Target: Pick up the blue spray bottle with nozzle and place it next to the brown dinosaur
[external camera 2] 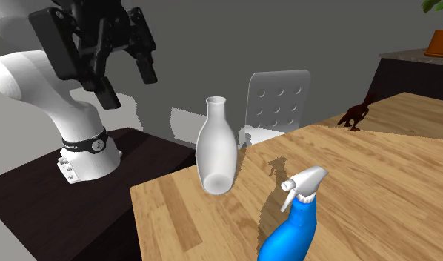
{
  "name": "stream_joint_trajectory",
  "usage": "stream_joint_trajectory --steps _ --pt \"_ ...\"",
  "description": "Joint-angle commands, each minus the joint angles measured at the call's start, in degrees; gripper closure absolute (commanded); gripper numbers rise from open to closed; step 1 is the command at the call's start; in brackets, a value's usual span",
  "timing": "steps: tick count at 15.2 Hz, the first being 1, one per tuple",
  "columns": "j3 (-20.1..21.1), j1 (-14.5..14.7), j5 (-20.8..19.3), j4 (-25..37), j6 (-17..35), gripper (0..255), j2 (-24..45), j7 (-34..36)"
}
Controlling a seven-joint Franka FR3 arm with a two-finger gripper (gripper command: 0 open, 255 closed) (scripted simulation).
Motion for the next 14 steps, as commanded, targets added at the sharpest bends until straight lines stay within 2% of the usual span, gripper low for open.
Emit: stream_joint_trajectory --steps 1,4,7,11,14 --pt "-3.1 1.6 0.9 -0.3 4.5 0 3.2 -6.2" --pt "-7.8 4.8 4.0 0.8 10.3 0 9.0 -15.5" --pt "-12.6 8.7 9.1 3.0 14.9 0 15.7 -26.0" --pt "-18.3 14.0 20.2 7.9 18.2 0 26.1 -42.3" --pt "-20.3 15.7 30.8 13.1 17.9 0 34.9 -55.3"
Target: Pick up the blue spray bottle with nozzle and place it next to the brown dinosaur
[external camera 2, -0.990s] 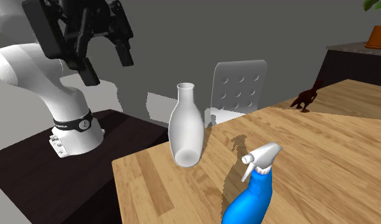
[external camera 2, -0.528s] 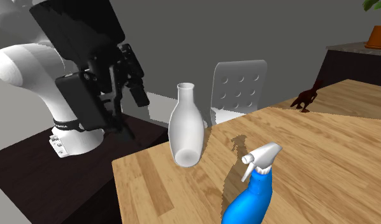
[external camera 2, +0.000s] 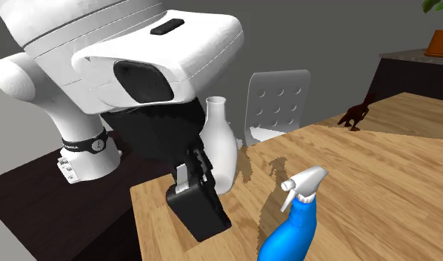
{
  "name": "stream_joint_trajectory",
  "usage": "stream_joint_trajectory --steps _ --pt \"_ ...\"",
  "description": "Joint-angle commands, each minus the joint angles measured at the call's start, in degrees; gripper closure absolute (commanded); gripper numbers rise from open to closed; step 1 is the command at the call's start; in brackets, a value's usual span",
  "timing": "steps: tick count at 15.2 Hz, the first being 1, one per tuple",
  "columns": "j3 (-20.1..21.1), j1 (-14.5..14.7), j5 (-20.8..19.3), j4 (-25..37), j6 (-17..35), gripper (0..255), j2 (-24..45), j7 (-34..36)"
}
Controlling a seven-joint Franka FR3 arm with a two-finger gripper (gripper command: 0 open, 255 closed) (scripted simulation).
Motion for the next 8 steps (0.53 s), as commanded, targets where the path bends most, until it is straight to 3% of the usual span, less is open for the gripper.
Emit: stream_joint_trajectory --steps 1,5,8 --pt "-0.8 0.4 7.6 3.7 -0.5 0 6.3 -9.6" --pt "2.0 -2.6 18.5 12.1 -3.9 0 17.1 -23.1" --pt "3.9 -4.2 21.9 15.4 -4.7 0 21.2 -27.1"
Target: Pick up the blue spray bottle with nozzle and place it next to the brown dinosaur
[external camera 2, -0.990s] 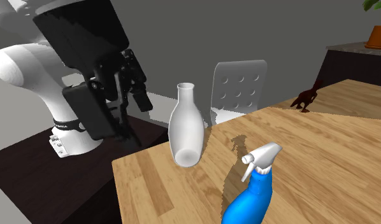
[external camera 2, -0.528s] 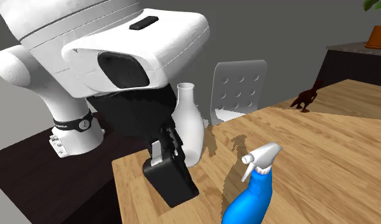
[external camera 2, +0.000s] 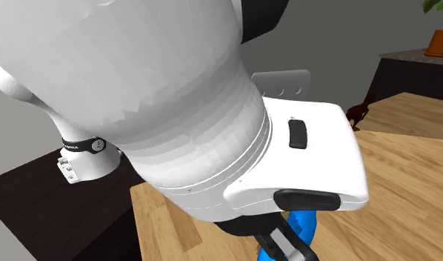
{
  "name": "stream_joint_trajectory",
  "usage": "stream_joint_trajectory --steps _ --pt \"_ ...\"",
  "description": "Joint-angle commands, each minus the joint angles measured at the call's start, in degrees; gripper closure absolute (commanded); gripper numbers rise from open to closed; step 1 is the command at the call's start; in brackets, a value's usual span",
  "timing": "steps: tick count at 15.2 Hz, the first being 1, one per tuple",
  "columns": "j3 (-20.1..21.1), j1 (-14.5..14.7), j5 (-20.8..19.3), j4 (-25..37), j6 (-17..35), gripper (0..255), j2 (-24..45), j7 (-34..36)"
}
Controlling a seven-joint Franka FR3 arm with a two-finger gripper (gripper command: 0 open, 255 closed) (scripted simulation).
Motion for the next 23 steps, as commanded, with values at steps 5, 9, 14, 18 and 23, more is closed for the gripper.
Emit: stream_joint_trajectory --steps 5,9,14,18,23 --pt "2.0 -0.7 4.0 1.4 1.6 0 4.3 -2.9" --pt "2.5 -0.8 4.9 1.6 2.2 0 5.2 -3.3" --pt "2.5 -0.8 4.8 1.6 2.2 0 5.2 -3.3" --pt "2.5 -0.8 4.8 1.6 2.2 255 5.2 -3.3" --pt "2.5 -0.8 4.8 1.6 2.2 255 5.2 -3.3"
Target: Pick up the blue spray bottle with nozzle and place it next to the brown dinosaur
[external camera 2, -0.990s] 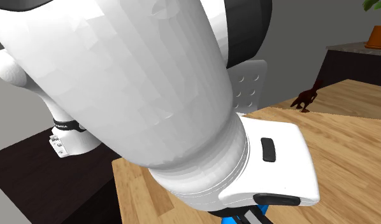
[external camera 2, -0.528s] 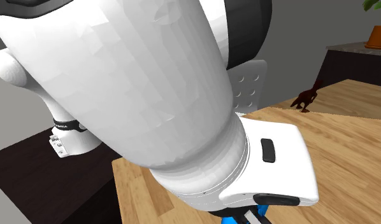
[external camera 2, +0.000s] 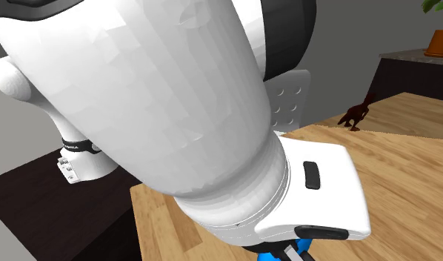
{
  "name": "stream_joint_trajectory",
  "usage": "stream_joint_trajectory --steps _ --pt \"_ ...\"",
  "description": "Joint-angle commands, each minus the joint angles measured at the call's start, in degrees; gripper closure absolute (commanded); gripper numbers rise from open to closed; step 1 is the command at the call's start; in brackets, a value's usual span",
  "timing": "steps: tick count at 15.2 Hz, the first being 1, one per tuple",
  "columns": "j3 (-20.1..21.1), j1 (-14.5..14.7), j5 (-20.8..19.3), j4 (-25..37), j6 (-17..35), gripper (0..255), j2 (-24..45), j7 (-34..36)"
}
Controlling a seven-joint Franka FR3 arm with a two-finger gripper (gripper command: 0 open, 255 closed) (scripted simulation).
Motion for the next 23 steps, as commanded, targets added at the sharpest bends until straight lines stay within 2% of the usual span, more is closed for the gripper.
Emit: stream_joint_trajectory --steps 1,23 --pt "0.0 0.0 0.0 0.0 0.0 255 0.0 0.0" --pt "-3.9 2.7 -11.3 4.3 -8.9 255 -9.6 11.4"
